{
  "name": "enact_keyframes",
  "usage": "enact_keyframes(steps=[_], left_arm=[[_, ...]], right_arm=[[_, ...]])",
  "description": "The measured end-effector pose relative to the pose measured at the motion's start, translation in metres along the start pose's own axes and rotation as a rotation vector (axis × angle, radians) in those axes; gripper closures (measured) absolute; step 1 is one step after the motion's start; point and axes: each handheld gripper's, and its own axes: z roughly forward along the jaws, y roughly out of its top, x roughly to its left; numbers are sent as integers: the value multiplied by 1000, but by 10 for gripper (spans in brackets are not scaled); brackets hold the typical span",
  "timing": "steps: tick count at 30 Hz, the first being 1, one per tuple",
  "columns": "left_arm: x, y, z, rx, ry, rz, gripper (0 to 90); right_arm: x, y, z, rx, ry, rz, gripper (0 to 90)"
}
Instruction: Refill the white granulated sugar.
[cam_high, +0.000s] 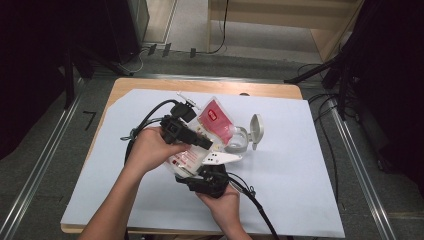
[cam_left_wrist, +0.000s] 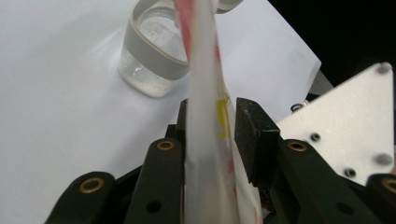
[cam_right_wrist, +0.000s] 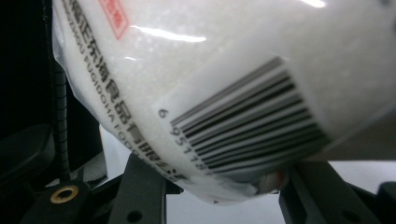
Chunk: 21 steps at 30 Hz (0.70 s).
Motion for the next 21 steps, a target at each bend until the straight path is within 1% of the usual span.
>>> enact_keyframes(steps=[1,2,3,4,5,6,7,8,9,10,11,12,13,15,16,18,20,21], left_arm=[[-2,0,0,11,16,9,744],[-2,0,0,11,16,9,765],[-1,1,1,9,8,-11,780],[-1,1,0,23,8,-10,794],[-1,1,1,13,2,-24,806],[-1,1,1,13,2,-24,819],[0,2,0,5,-10,-40,830],[0,3,0,2,-7,-62,833],[2,4,0,-3,-8,-77,836],[2,4,0,-3,-8,-77,837],[3,5,-1,-2,-23,-94,837],[3,6,-1,-11,-21,-95,837],[3,9,-3,-21,-15,-108,830],[1,12,-4,-29,-11,-109,819],[0,14,-3,-35,-12,-103,810],[-2,18,-3,-31,-4,-101,788],[-4,22,-2,-32,1,-100,768],[-4,23,-1,-29,6,-102,753]], right_arm=[[1,0,0,-3,3,-8,635],[1,0,0,-3,3,-8,635],[2,0,0,3,-7,-24,633],[2,0,0,8,-14,-37,632],[3,1,-1,14,-25,-50,630],[5,2,-1,17,-39,-70,628],[6,2,-1,21,-51,-87,625],[6,3,-2,24,-59,-101,620],[8,4,-2,32,-81,-123,608],[8,4,-2,32,-81,-123,608],[10,7,-1,49,-106,-147,597],[11,10,0,61,-116,-150,577],[13,13,0,62,-142,-146,567],[13,17,0,59,-148,-134,579],[12,18,0,53,-152,-129,587],[10,21,-1,43,-152,-114,593],[8,21,-1,29,-136,-84,600],[5,21,-1,24,-116,-57,605]])
